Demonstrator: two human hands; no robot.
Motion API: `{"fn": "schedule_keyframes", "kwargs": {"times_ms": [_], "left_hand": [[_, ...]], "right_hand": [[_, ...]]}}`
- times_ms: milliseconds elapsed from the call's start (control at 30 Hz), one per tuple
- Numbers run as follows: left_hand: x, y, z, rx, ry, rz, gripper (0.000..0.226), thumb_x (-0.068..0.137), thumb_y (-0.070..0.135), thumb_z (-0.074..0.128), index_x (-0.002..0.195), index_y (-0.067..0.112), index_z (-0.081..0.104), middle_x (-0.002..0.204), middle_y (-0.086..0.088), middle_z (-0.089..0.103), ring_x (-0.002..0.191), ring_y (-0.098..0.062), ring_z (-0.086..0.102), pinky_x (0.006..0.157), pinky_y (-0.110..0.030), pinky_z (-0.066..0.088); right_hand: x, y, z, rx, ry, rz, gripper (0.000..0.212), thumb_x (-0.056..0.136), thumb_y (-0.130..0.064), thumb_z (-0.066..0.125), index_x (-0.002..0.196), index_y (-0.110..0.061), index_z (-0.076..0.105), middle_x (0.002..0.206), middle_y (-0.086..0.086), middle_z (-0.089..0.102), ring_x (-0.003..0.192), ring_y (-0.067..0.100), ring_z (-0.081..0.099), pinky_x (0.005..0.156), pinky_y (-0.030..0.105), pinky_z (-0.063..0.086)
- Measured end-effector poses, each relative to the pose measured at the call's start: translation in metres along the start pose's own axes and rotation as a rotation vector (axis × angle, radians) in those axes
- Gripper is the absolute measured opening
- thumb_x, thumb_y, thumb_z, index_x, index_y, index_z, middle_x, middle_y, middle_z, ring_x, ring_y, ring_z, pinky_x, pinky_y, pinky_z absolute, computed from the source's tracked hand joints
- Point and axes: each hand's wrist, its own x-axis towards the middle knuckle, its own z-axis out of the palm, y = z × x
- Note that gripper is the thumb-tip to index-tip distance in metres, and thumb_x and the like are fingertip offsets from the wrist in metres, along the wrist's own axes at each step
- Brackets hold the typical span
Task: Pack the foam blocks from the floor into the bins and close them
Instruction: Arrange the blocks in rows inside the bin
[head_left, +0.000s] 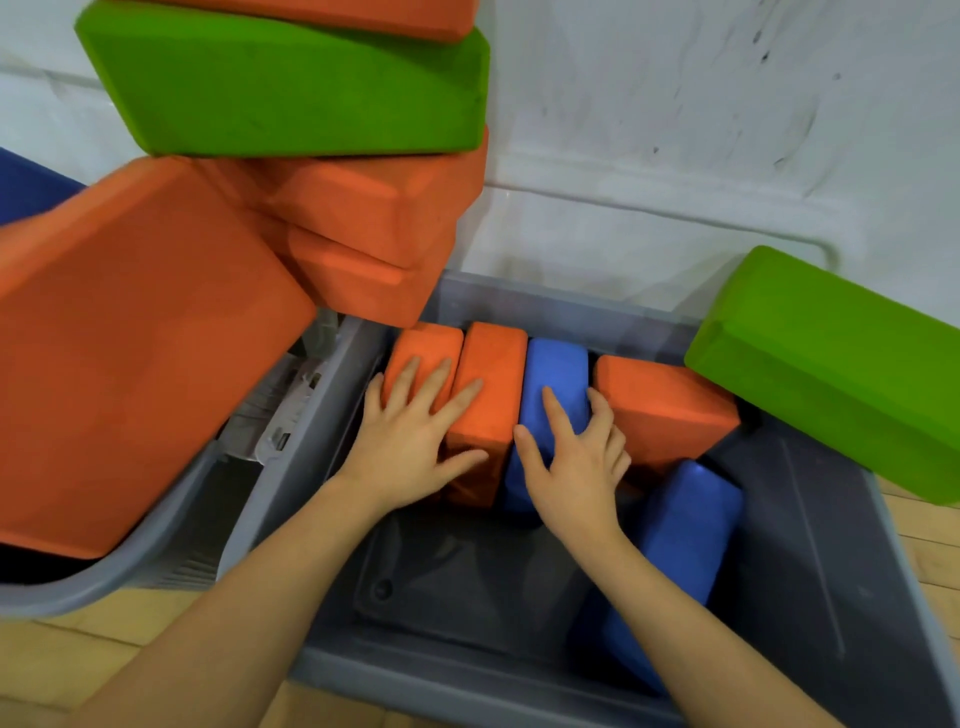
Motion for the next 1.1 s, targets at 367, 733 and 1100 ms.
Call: {"fn": "schedule_keyframes", "kwargs": {"times_ms": [367,733,1100], "left_hand": [[0.024,0.013,0.004,0.099,-0.076,0.053,0.112,0.064,0.072,0.062,0.145,0.042,-0.009,0.157,0.006,-0.011,0.142,-0.040,-0.008,0.103,-0.070,-0.004],[0.021,0.005,0.013,0.154,0.189,0.228,0.094,0.051,0.050,0.085,0.133,0.017,0.052,0.136,-0.009,0.052,0.119,-0.050,0.047,0.092,-0.070,0.033],[0.012,0.009,0.010,0.158,0.199,0.193,0.091,0.055,0.046,0.085,0.134,0.017,0.050,0.136,-0.006,0.053,0.121,-0.033,0.053,0.100,-0.060,0.036]], "right_hand": [[0.027,0.038,-0.019,-0.316,-0.238,-0.425,0.108,0.062,-0.060,0.076,0.148,-0.019,0.026,0.155,0.016,0.019,0.141,0.037,0.022,0.111,0.047,0.023],[0.024,0.041,-0.001,-0.319,0.081,-0.639,0.082,0.061,-0.036,0.086,0.130,-0.012,0.048,0.133,0.015,0.055,0.121,0.042,0.050,0.091,0.049,0.044],[0.025,0.033,-0.005,-0.296,0.094,-0.603,0.071,0.064,-0.035,0.083,0.127,-0.016,0.057,0.134,0.005,0.056,0.124,0.032,0.051,0.095,0.041,0.029]]}}
